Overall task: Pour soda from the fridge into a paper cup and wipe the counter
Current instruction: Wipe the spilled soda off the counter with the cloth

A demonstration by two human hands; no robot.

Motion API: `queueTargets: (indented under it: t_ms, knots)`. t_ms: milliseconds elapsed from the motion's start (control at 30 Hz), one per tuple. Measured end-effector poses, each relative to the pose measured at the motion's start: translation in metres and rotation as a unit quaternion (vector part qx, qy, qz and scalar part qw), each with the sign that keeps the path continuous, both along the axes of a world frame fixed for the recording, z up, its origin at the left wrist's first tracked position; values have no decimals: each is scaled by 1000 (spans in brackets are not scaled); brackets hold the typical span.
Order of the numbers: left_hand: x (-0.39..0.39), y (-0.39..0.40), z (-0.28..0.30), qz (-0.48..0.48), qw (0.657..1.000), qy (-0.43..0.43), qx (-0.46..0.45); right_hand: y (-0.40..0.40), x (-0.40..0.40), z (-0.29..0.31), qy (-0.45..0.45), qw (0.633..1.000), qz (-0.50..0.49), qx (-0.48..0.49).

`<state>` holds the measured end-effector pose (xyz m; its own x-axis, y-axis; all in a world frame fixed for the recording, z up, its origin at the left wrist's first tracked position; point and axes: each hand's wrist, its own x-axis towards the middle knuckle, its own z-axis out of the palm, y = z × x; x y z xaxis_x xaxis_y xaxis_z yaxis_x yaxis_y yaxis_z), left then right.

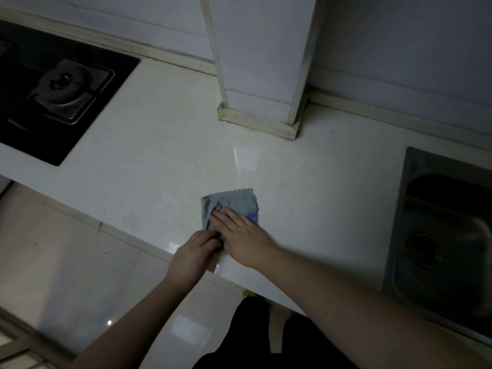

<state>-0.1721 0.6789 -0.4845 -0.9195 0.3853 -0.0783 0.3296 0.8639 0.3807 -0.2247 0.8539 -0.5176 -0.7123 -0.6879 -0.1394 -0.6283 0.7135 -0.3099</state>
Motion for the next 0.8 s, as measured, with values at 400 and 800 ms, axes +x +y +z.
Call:
queueTargets:
  t_ms: [400,800]
  knots:
    - [-25,177,-4,2,998,-32,59,173,14,11,8,982,-181,54]
    - [-37,318,-7,-188,982,17,26,303,60,20,-17,931,-353,87]
